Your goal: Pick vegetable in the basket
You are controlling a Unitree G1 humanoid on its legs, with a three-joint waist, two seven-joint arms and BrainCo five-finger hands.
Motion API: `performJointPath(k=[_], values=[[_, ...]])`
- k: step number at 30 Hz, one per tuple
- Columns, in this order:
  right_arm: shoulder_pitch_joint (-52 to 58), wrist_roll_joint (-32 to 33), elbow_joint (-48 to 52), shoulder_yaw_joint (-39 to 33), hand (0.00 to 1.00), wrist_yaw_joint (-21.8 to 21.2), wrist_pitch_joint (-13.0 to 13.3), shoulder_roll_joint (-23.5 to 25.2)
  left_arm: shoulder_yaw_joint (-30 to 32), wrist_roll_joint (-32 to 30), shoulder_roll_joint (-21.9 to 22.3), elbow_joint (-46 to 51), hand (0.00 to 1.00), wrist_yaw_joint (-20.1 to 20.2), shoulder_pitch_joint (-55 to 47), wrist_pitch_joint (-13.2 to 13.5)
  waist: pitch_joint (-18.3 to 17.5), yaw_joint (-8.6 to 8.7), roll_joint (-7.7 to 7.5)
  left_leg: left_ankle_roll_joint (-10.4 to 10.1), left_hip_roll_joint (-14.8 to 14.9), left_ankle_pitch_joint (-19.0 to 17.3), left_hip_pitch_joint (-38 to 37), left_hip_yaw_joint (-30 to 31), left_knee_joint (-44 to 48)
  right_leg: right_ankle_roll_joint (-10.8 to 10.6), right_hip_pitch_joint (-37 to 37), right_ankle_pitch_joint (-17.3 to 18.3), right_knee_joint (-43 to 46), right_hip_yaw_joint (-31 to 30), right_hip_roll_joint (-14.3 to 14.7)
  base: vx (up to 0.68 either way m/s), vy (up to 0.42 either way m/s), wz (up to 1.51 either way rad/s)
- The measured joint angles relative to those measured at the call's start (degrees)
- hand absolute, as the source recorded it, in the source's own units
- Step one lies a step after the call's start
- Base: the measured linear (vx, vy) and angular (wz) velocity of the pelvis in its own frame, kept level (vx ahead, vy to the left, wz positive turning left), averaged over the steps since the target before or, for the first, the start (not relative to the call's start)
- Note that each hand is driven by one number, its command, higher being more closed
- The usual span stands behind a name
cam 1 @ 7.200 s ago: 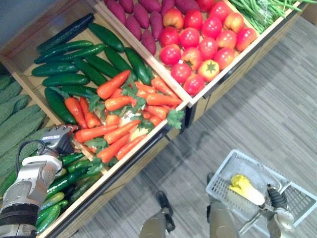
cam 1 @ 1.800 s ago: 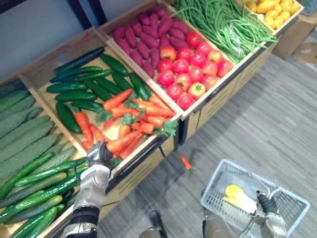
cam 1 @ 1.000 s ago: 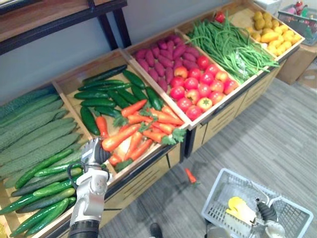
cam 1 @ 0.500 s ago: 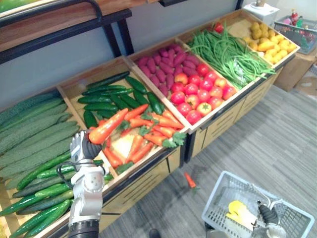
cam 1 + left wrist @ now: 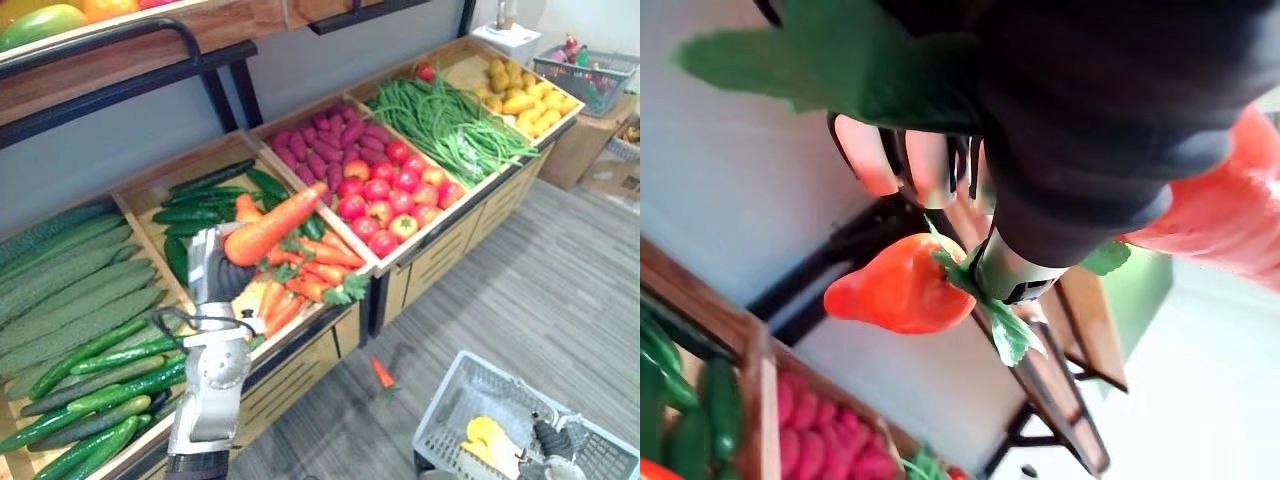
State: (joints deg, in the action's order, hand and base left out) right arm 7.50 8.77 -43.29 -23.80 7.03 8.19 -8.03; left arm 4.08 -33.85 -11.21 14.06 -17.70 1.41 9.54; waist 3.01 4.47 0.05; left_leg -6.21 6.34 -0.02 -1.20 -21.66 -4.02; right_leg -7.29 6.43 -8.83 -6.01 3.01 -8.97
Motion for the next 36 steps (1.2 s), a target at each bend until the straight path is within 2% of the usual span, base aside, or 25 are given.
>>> performJointPath(k=[4, 9, 11, 13, 16, 18, 19, 24, 30, 36], values=[[-0.6, -2.0, 0.1, -2.7, 1.00, 0.1, -0.4, -1.7, -5.8, 1.2, -0.1, 0.9, 1.00, 2.0, 0.0, 1.9, -0.2, 0.12, 0.27, 0.0, -0.3, 0.0, -0.2, -0.3, 0.0, -0.2, 0.0, -0.2, 0.0, -0.5, -0.2, -0.03, -0.023, -0.05], [-2.0, -2.6, 0.5, -5.9, 1.00, 1.3, -0.5, -7.9, -12.5, 4.1, -0.3, 0.9, 1.00, 3.4, 1.5, 3.2, -0.8, 0.27, 1.27, 0.1, -0.7, -0.1, -1.4, -1.8, -0.5, -0.6, 0.0, -0.4, 0.0, -2.1, -0.4, -0.02, -0.018, -0.16], [-3.3, -2.7, 1.1, -7.5, 1.00, 2.5, -0.6, -9.8, -16.7, 5.1, -0.3, 0.6, 1.00, 4.0, 3.2, 4.1, -0.8, 0.30, 1.36, 0.1, -0.8, 0.0, -2.3, -2.9, -1.1, -0.6, 0.0, -0.4, 0.0, -3.1, -0.3, -0.03, -0.024, -0.21], [-4.1, -2.8, 4.3, -7.6, 1.00, 2.7, -0.8, -11.2, -22.1, 6.8, -0.3, -1.0, 1.00, 4.9, 5.5, 4.5, -0.9, 1.27, 1.51, 0.0, -0.8, -0.1, -3.1, -3.8, -1.4, -1.0, 0.0, -0.2, 0.1, -3.6, -0.3, -0.03, -0.035, -0.20], [-4.0, -2.7, 8.8, -7.5, 1.00, 2.7, -0.9, -11.2, -26.9, 6.8, -0.1, -3.8, 1.00, 5.7, 7.7, 5.0, -0.9, 1.83, 1.58, -0.2, -0.8, -0.4, -4.0, -5.2, -1.7, -1.0, 0.0, -0.2, 0.4, -4.9, -0.2, -0.03, -0.026, -0.24], [-3.6, -2.7, 13.1, -7.1, 1.00, 2.3, -0.9, -11.2, -31.2, 8.9, 0.6, -4.7, 1.00, 6.7, 9.0, 5.5, -1.0, 3.14, 1.80, -0.3, -0.8, -0.7, -4.4, -6.2, -1.8, -1.1, 0.2, -0.1, 0.8, -5.6, -0.1, -0.01, -0.027, -0.17], [-3.3, -2.6, 14.2, -7.1, 1.00, 2.3, -0.9, -11.2, -32.1, 9.0, 0.9, -5.4, 1.00, 6.9, 9.5, 5.6, -1.0, 3.25, 1.79, -0.3, -0.8, -0.8, -4.6, -6.4, -1.8, -1.2, 0.2, -0.1, 0.9, -5.8, -0.1, 0.00, -0.025, -0.18], [0.0, -1.9, 22.8, -3.8, 1.00, 0.3, -1.6, -11.2, -40.3, 12.9, 6.1, -12.1, 1.00, 9.0, 13.9, 5.6, -1.5, 3.72, 2.50, -0.8, -0.6, -1.6, -6.0, -9.5, -1.8, -0.9, 0.3, 0.1, 1.1, -8.2, 0.3, 0.00, -0.023, -0.24], [3.2, -1.1, 28.1, 1.7, 1.00, -2.3, -2.8, -11.1, -45.1, 21.4, 12.7, -22.7, 1.00, 9.8, 16.2, 5.3, -1.5, 5.87, 2.53, -1.2, 0.0, -1.9, -6.1, -11.1, -1.8, -0.6, 1.4, 0.5, 1.6, -9.5, 1.2, 0.01, -0.051, -0.15], [5.3, -0.9, 33.6, 4.4, 1.00, -2.6, -2.9, -8.8, -49.3, 24.2, 15.4, -32.7, 1.00, 9.4, 19.9, 4.0, -1.5, 7.07, 2.54, -1.4, 0.4, -2.2, -6.9, -12.2, -1.5, -0.7, 1.5, 0.6, 2.1, -10.1, 1.8, 0.02, -0.044, -0.08]])
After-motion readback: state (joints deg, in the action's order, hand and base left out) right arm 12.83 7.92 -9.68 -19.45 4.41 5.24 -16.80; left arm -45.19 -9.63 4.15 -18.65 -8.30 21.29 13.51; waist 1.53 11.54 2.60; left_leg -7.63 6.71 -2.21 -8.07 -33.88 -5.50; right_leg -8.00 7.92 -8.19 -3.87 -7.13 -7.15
